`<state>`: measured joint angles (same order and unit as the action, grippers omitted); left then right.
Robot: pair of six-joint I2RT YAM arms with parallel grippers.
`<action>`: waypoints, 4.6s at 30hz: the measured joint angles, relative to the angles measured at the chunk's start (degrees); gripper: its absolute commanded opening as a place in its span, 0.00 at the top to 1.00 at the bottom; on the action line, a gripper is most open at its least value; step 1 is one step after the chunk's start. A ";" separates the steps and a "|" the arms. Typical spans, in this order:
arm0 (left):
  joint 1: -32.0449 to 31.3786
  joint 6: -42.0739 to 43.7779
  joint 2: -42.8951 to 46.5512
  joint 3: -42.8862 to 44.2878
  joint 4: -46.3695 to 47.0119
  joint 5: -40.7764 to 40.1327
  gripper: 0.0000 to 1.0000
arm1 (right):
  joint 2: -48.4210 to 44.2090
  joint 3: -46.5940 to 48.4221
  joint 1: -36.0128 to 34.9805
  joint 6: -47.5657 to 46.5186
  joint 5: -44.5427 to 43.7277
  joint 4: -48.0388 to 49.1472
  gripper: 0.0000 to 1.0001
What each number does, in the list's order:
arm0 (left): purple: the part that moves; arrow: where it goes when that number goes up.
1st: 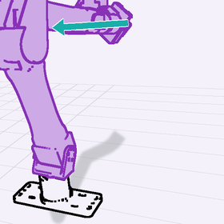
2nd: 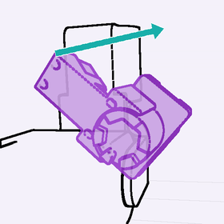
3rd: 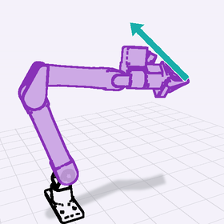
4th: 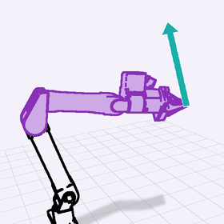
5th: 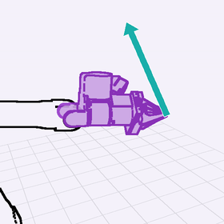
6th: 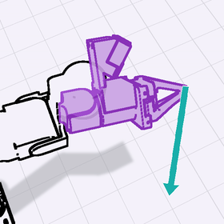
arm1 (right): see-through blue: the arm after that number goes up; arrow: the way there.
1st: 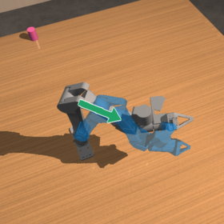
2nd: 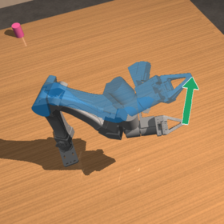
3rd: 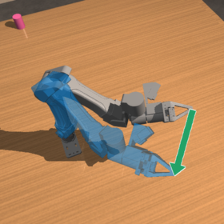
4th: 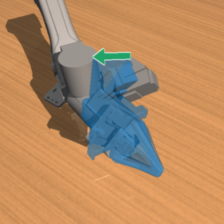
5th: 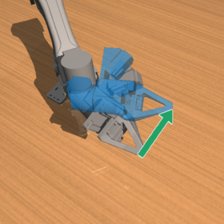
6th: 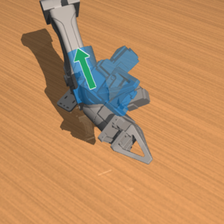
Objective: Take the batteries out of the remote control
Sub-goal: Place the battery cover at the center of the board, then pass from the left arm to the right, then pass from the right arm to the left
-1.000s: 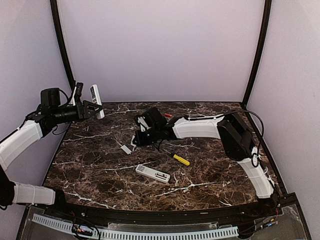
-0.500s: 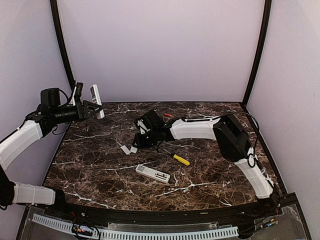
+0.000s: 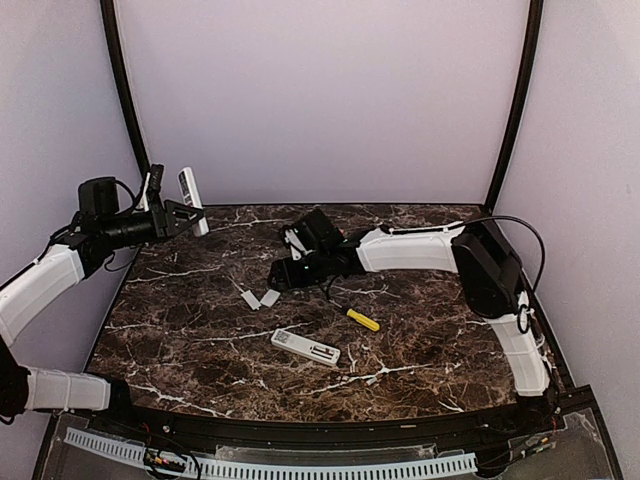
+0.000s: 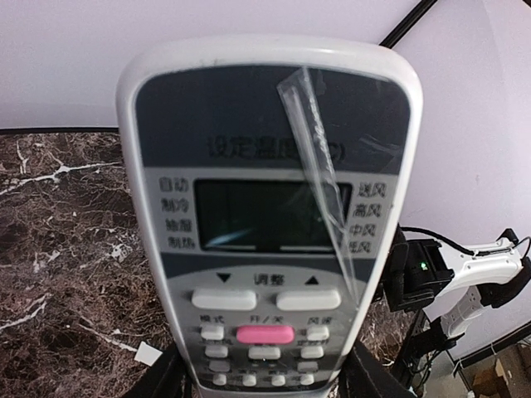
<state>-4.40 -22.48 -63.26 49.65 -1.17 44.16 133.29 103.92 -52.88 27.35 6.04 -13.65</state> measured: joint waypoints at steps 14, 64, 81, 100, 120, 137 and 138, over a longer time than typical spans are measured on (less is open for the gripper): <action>-13.92 -17.73 1.99 -7.17 25.44 3.72 0.57 | -31.08 -20.39 1.68 -3.30 19.41 18.03 0.11; -28.50 -18.14 -2.14 -2.56 30.16 0.90 0.05 | -33.40 -19.02 -2.86 -0.57 34.51 17.51 0.69; -21.99 -20.37 7.48 1.86 3.21 -15.19 0.03 | -32.11 -17.86 -5.68 -17.94 9.20 -4.87 0.69; -21.73 -22.77 -6.69 6.69 -7.39 -8.83 0.47 | -28.06 -16.31 -8.33 -25.77 -2.25 -11.02 0.70; -22.29 -19.56 -10.34 6.95 -8.96 -4.63 0.98 | -26.14 -14.56 -8.87 -28.11 -4.39 -13.46 0.36; -22.40 -30.21 -9.75 -10.91 15.04 -16.04 1.00 | -40.11 -29.38 -3.39 -21.00 -5.79 -2.67 0.04; -22.40 -30.18 -10.71 -11.15 15.96 -16.87 1.00 | -41.20 -30.12 -2.54 -20.39 -5.64 -1.64 0.04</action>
<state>-26.81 -52.66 -73.97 38.50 14.79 27.29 92.09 73.80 -55.42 6.96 0.40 -15.29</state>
